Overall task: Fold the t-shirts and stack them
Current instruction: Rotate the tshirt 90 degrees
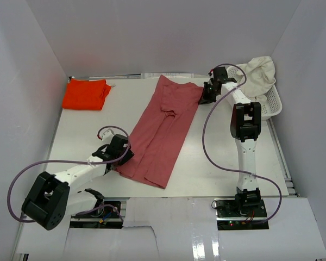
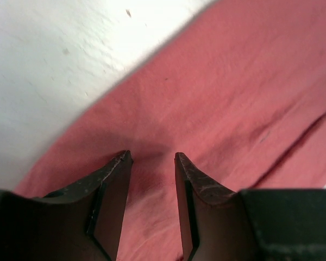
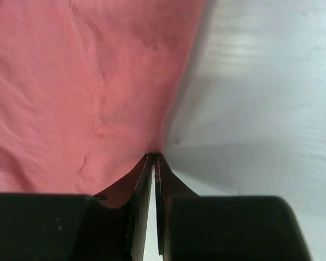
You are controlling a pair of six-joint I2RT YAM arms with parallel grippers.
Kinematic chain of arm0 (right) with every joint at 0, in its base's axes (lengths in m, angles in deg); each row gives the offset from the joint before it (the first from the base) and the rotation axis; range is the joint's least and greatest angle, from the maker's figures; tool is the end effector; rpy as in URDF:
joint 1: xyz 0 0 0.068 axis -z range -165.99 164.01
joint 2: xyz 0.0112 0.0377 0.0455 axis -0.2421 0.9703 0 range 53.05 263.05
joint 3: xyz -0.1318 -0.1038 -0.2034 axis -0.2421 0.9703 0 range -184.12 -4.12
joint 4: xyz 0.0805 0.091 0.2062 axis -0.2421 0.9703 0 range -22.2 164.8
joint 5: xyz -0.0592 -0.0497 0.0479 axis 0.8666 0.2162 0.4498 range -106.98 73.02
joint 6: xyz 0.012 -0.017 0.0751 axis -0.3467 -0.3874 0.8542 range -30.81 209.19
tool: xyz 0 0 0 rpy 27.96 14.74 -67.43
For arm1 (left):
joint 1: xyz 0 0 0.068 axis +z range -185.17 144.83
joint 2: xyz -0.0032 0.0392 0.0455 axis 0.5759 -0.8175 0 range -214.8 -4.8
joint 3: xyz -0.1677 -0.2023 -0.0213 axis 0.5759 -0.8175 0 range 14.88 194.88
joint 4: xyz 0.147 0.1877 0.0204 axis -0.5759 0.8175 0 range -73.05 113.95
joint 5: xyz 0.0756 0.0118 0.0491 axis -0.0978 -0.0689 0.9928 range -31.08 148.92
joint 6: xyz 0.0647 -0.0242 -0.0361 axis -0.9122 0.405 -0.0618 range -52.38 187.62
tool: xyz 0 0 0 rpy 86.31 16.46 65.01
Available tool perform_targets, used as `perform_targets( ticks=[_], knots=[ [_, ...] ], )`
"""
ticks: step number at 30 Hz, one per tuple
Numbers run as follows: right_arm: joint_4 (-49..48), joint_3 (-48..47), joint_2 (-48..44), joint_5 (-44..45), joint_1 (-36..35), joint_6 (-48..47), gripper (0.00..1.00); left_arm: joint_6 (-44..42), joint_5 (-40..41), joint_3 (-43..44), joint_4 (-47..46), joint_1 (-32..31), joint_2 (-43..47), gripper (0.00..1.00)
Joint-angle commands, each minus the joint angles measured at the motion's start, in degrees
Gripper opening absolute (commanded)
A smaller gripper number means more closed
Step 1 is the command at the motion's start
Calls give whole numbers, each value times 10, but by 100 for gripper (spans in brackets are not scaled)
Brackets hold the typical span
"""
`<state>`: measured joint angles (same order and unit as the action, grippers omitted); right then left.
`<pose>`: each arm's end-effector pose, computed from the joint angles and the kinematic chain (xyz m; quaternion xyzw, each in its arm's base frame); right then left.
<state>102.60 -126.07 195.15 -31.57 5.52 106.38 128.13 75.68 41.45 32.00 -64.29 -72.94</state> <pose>0.5204 0.0947 0.1366 0.0336 0.9461 0.1845 0.2643 0.1896 -0.0837 0.1328 -0.2966 0.9010 -0.1013 0.3000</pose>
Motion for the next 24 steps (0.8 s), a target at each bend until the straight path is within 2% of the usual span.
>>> perform_targets(
  ticks=[1, 5, 6, 11, 15, 20, 24],
  knots=[
    [-18, -28, 47, -43, 8, 27, 13, 39, -46, -60, 75, -36, 9, 50],
    [-62, -38, 66, -86, 14, 48, 14, 72, -74, -102, 75, -84, 33, 50],
    [-78, -34, 70, -130, 19, 55, 14, 79, -74, -112, 77, -96, 41, 50],
    [-131, -39, 92, -191, 26, 99, 13, 115, -71, -114, 78, -151, 40, 51],
    [-170, -26, 87, -221, 25, 117, 11, 108, -62, -78, 78, -189, 12, 51],
    [-185, -20, 78, -224, 25, 127, 11, 117, -57, -28, 81, -239, -64, 52],
    [-186, -33, 78, -235, 25, 130, 11, 173, -64, -31, 74, -281, -89, 54]
  ],
)
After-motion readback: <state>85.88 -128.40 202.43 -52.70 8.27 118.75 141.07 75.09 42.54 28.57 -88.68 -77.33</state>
